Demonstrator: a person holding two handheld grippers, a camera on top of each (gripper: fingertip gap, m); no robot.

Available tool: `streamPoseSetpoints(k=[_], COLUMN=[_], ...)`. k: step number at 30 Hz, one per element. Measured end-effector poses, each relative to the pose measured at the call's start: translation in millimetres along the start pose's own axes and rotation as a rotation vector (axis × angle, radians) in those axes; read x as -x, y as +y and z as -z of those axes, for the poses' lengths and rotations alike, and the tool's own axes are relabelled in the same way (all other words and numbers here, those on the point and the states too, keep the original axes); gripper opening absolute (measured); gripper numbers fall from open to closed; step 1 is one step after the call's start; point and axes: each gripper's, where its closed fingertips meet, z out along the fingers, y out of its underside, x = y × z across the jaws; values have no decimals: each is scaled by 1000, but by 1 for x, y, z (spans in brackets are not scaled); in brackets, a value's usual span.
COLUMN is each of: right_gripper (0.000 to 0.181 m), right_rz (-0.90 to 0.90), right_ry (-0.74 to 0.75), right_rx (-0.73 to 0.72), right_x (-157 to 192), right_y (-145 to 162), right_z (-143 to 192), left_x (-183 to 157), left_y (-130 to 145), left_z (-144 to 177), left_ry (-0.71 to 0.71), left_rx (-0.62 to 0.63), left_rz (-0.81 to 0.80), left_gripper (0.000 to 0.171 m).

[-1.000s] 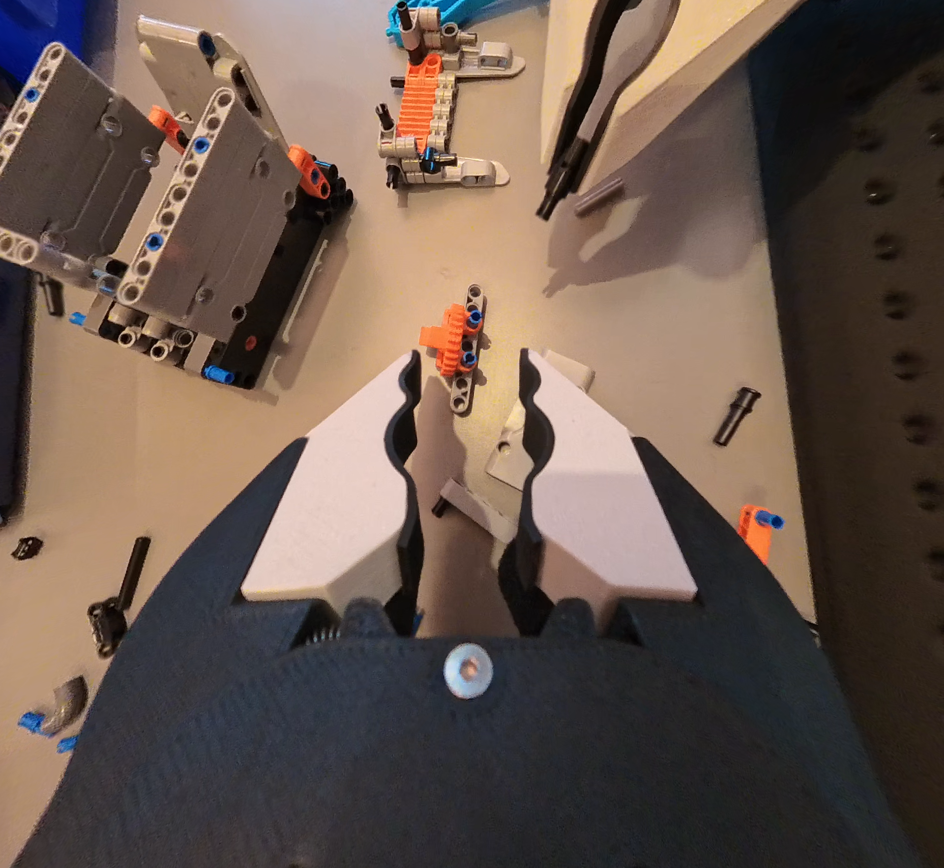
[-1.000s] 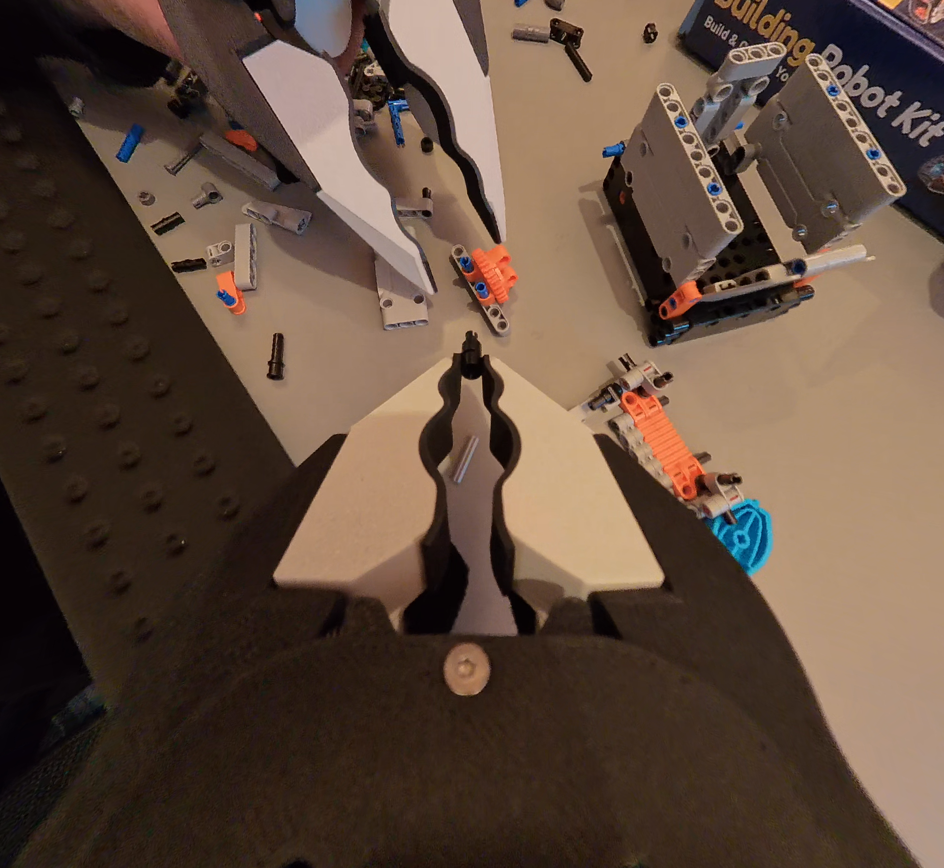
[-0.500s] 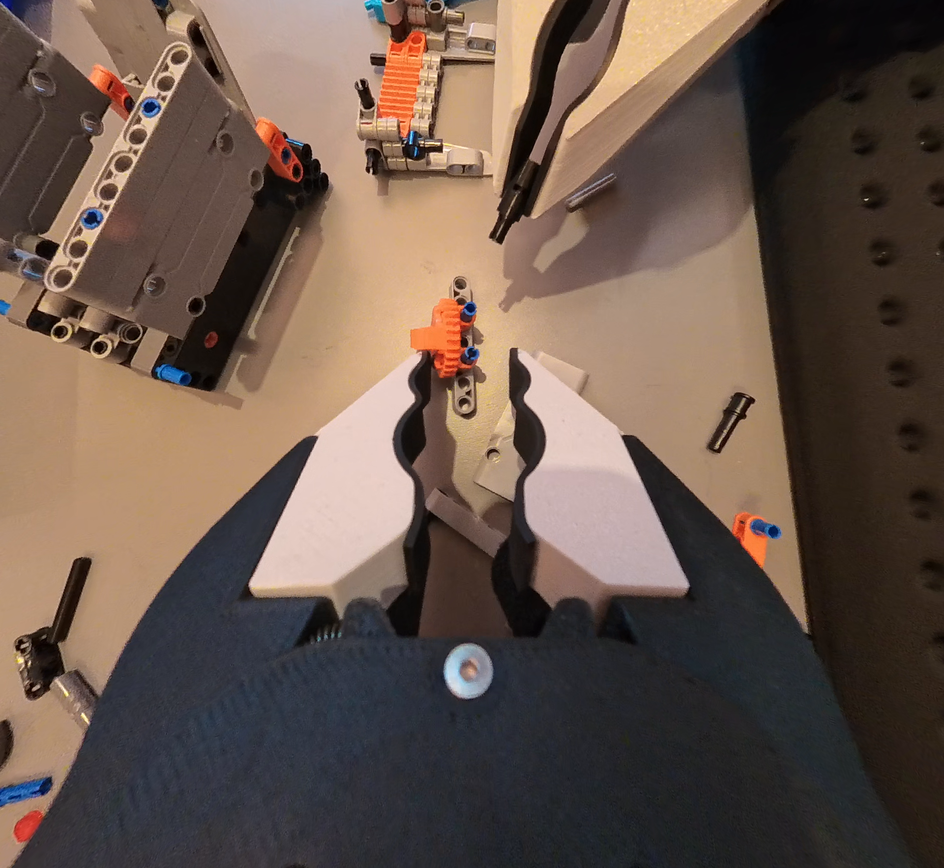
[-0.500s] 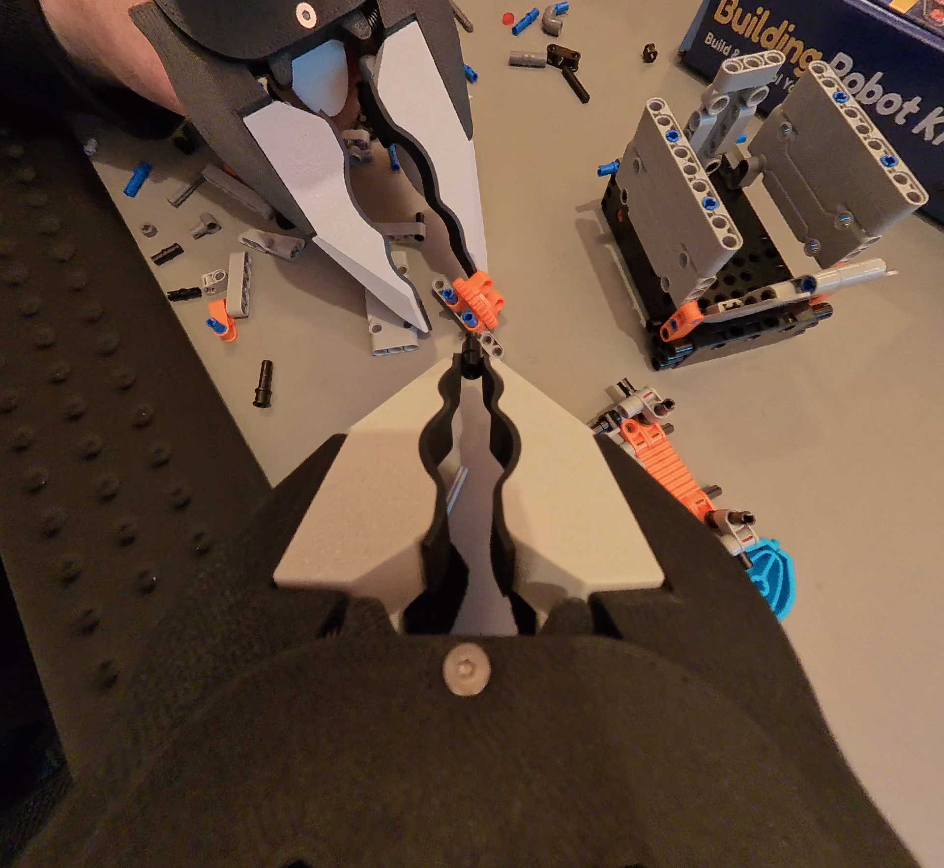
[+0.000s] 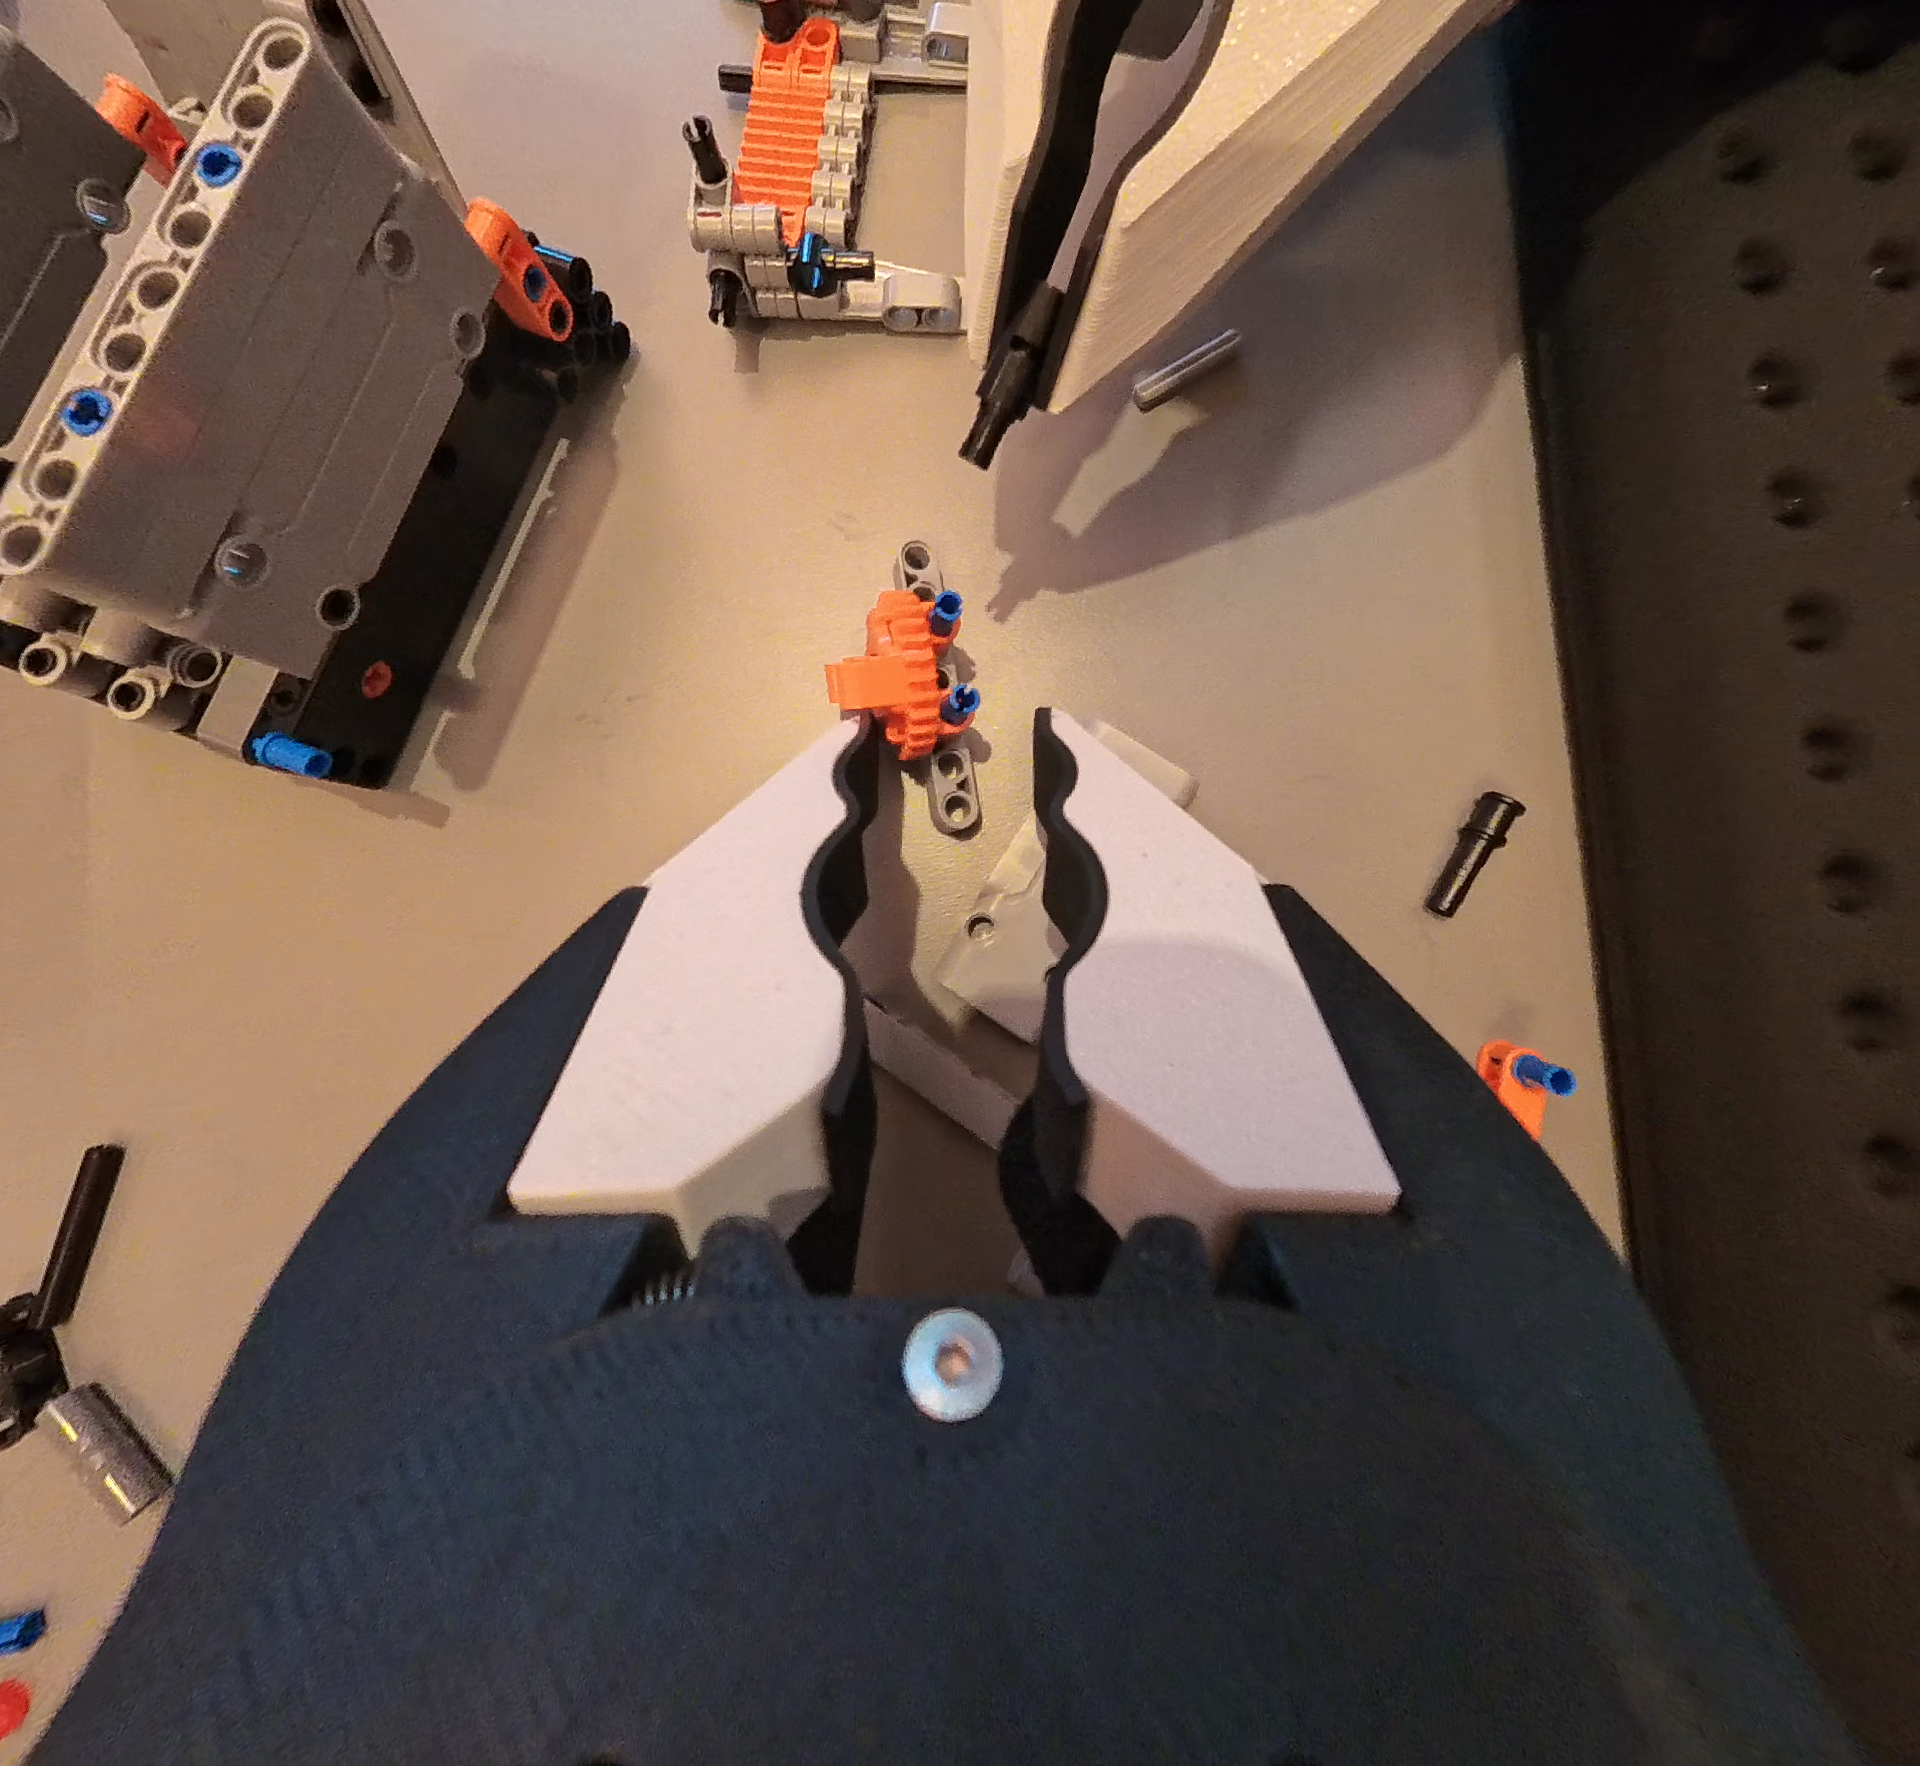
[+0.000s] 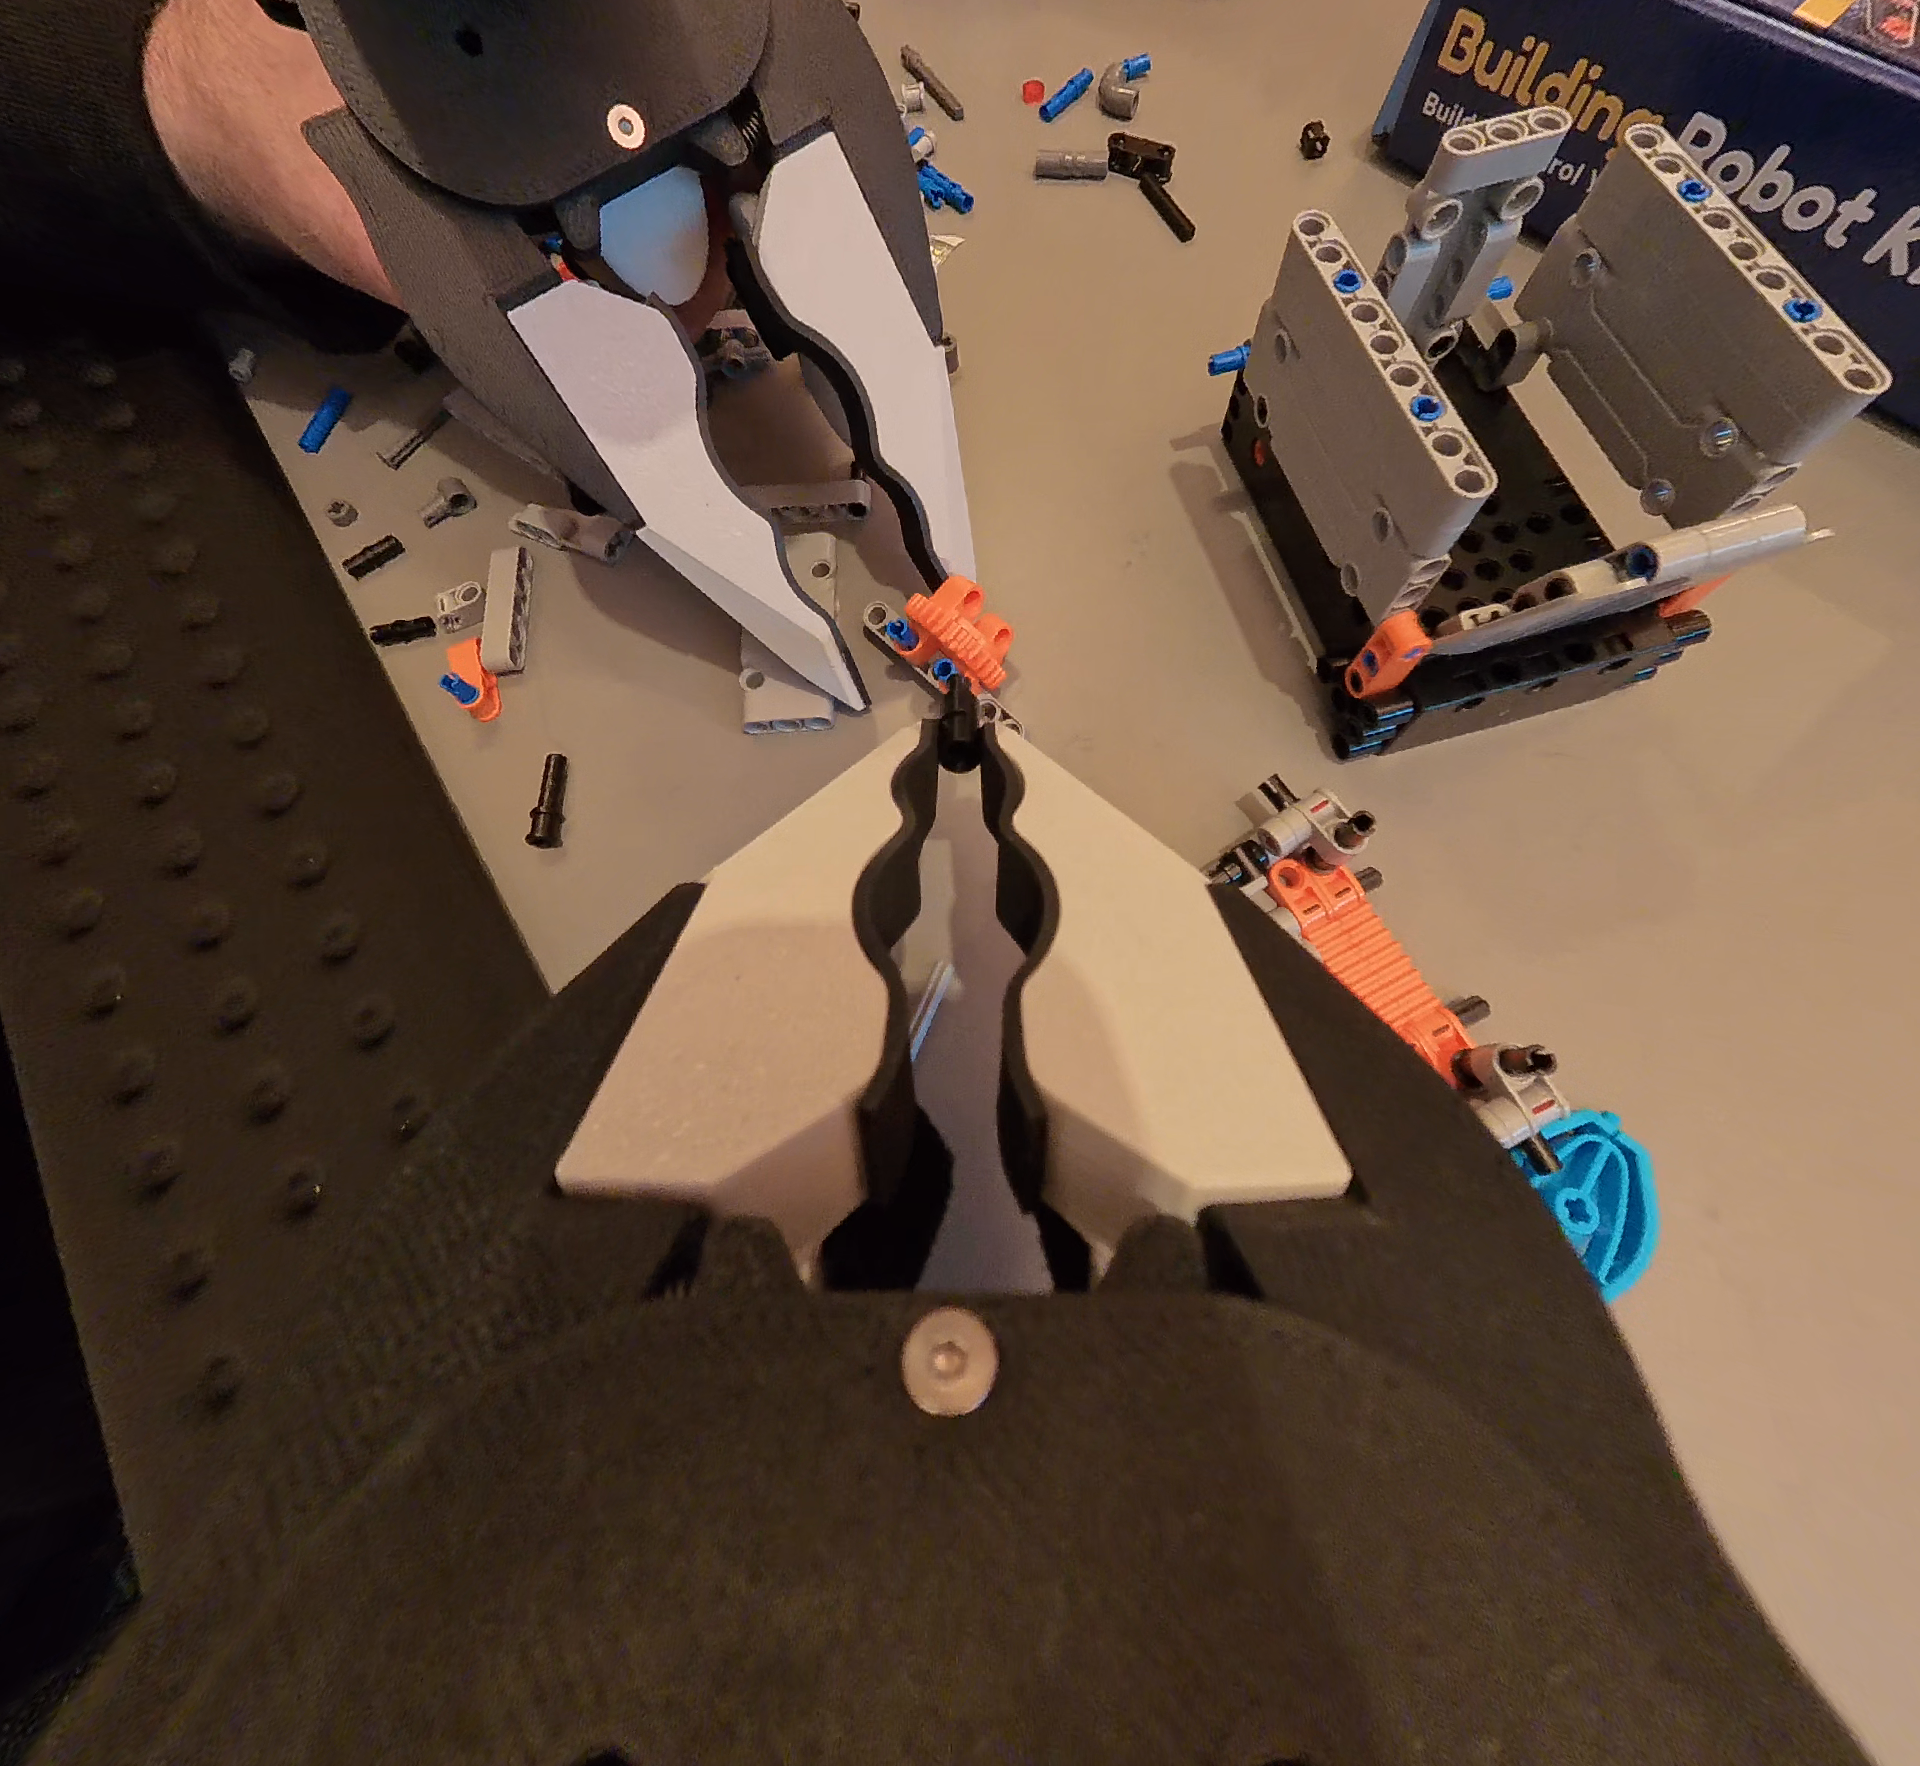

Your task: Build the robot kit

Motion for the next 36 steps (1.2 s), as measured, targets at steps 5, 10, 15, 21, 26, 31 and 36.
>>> streamPoseSetpoints(k=[5, 10, 15, 21, 26, 31, 36], right_gripper=[5, 5, 5, 5, 5, 5, 5], right_rz=[-4, -5, -3, -5, -6, -4, -4], right_ry=[-8, -14, -14, -13, -11, -9, -9], right_rx=[-12, -20, -22, -24, -23, -25, -27], right_x=[0, 0, -1, -3, -4, -4, -4], right_y=[0, -1, 0, 1, 2, 2, 1], right_z=[0, 0, 0, -1, -1, -1, -1], left_x=[0, 0, 1, 1, 1, 1, 1], left_y=[0, -1, 0, 0, -1, -1, -1], left_z=[0, 0, -1, -1, -2, -2, -2], left_ry=[2, 4, 4, 6, 7, 7, 7], left_rx=[-3, -10, -11, -16, -20, -23, -24], left_rz=[7, 13, 17, 21, 23, 23, 20], left_gripper=[25, 20, 19, 19, 20, 20, 22])
